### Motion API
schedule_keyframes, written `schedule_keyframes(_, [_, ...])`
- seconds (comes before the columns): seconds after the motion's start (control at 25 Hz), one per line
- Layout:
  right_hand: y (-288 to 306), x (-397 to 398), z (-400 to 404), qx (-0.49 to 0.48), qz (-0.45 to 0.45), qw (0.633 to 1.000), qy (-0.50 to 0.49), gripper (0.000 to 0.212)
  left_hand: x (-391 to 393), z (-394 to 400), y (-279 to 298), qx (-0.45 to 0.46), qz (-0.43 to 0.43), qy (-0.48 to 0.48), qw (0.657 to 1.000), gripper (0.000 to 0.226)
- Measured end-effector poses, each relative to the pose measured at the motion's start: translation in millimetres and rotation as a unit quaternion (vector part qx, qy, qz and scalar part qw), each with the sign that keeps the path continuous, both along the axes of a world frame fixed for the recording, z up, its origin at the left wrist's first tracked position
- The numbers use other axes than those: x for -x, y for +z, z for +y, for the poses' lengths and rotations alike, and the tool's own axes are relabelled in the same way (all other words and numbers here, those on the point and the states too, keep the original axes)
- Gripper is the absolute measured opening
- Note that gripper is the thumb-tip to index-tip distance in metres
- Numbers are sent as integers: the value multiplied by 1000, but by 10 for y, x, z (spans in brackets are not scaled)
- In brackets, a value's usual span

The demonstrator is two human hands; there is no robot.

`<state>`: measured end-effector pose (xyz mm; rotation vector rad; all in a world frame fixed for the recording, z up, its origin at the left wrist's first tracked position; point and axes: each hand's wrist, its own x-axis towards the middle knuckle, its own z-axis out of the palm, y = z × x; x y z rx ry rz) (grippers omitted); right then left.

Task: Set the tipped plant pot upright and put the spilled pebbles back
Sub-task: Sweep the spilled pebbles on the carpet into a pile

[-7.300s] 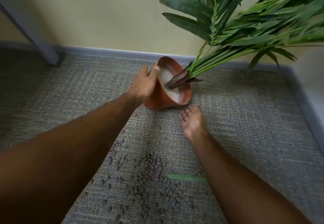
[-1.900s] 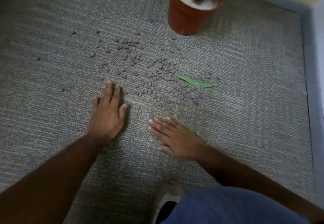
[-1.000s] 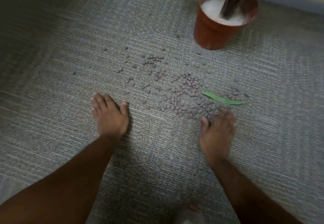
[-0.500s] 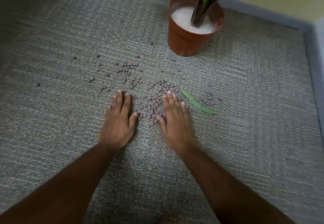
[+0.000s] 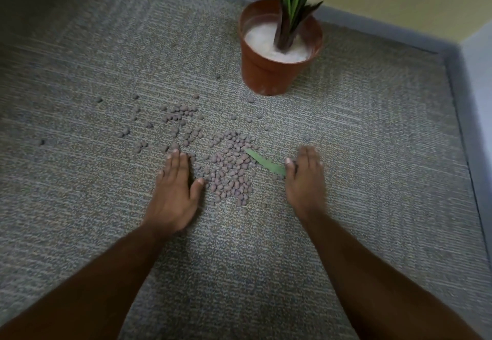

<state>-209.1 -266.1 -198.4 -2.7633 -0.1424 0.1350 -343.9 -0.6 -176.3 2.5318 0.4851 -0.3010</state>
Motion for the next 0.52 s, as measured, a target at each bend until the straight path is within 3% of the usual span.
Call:
schedule_keyframes(0.12, [31,178,304,-19,8,999,48,62,-48,-51,76,3,8,-32,999,76])
schedule_keyframes(0.36, [130,284,544,8,-11,968,250,61,-188,128,343,-47,3,-93,995,73])
schedule_keyframes(0.44, [184,98,449,24,-39,976,213,61,-299,338,492,-81,-2,-110,991,74])
schedule_keyframes(0.52, [179,-200,265,36,-39,992,114,62,-418,557,695,-133,9,-157,978,77])
